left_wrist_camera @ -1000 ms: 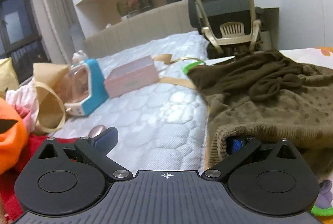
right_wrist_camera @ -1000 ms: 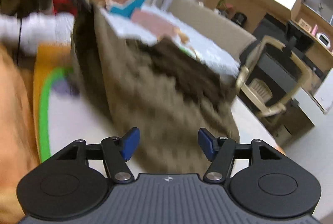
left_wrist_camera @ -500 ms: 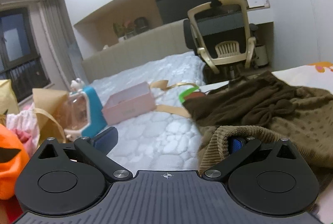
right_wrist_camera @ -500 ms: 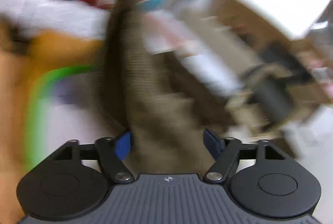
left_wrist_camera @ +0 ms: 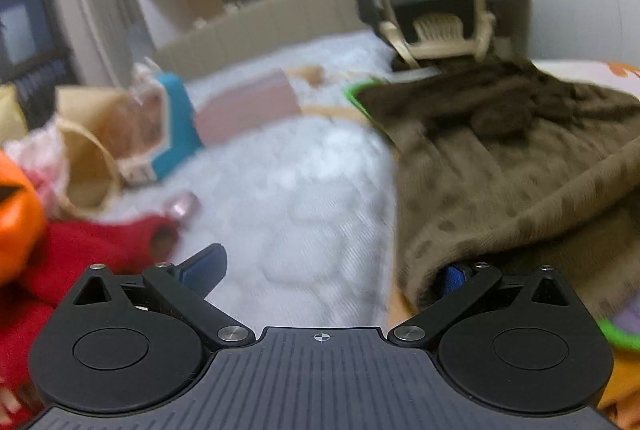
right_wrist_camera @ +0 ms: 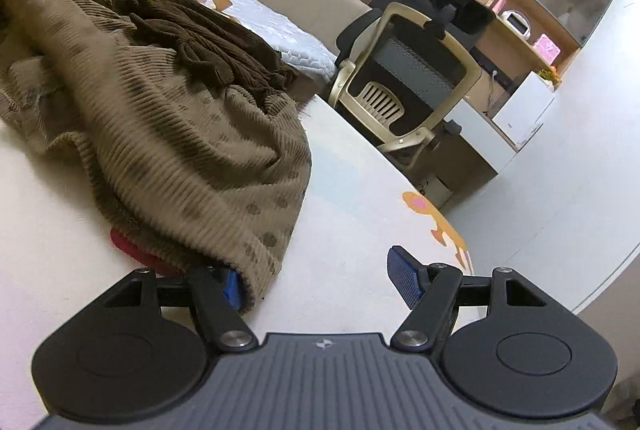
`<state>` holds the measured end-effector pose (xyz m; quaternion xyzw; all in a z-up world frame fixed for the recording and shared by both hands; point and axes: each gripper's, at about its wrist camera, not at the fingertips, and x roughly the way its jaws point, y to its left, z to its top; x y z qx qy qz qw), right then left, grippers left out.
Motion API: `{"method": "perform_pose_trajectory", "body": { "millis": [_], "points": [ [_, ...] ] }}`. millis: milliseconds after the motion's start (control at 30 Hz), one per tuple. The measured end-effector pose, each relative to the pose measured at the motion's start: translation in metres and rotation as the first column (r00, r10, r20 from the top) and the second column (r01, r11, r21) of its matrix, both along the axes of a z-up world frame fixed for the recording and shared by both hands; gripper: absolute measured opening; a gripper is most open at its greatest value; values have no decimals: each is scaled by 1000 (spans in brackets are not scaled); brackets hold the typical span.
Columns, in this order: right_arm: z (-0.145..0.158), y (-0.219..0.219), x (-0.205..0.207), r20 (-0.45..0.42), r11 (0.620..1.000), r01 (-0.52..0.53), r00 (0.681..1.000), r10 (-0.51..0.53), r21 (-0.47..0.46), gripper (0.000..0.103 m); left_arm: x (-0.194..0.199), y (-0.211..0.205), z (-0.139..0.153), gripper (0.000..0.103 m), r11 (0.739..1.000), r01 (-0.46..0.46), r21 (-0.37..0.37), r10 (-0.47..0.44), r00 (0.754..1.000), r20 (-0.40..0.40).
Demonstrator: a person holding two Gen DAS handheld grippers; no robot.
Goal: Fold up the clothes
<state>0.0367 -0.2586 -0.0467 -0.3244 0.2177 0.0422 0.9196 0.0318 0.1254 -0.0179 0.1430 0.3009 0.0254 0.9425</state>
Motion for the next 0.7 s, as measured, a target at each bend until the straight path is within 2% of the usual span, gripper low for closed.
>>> {"method": "perform_pose_trajectory", "body": {
  "millis": [67, 100, 133, 200, 267, 333, 367, 433, 500, 567, 633, 700],
  "points": [
    [10, 5, -4, 76, 1000, -2, 997, 3, -20, 69, -4, -7, -5, 103, 997, 42, 58, -41, 999, -20],
    [21, 4, -6, 130, 1000, 5, 991, -1, -27, 69, -7, -8, -2, 103, 994, 46, 100, -46, 999, -4],
    [37, -1, -13, 169, 1000, 11, 986, -10, -6, 71, -12, -5, 7, 103, 989, 35, 143, -41, 999, 35],
    [68, -11, -26, 245, 999, 21, 969, -30, 39, 76, -23, 3, 31, 103, 985, 21, 174, -41, 993, 107],
    [82, -22, -40, 248, 996, -5, 969, -16, 84, 79, -37, 9, 48, 103, 983, 24, 182, -51, 988, 149],
    [72, -24, -52, 199, 998, -39, 980, 29, 47, 80, -49, 8, 50, 103, 975, 60, 214, -89, 988, 127],
    [67, -25, -59, 173, 998, -56, 984, 50, 29, 80, -54, 6, 46, 103, 969, 94, 228, -118, 989, 94],
    [47, -25, -68, 87, 997, -76, 993, 77, -13, 80, -66, 2, 31, 103, 952, 199, 231, -200, 980, -23],
    [33, -30, -79, 4, 995, -94, 996, 94, 21, 80, -78, -1, 16, 103, 930, 303, 209, -281, 951, -125],
    [30, -38, -93, -48, 990, -102, 993, 107, 95, 80, -87, -5, 8, 103, 906, 397, 145, -368, 910, -188],
    [38, -43, -102, -47, 981, -109, 992, 118, 159, 81, -90, -8, 14, 103, 890, 451, 66, -435, 884, -170],
    [51, -46, -103, -22, 958, -123, 991, 134, 259, 83, -86, -9, 32, 103, 863, 504, -41, -505, 857, -102]
  ]
}}
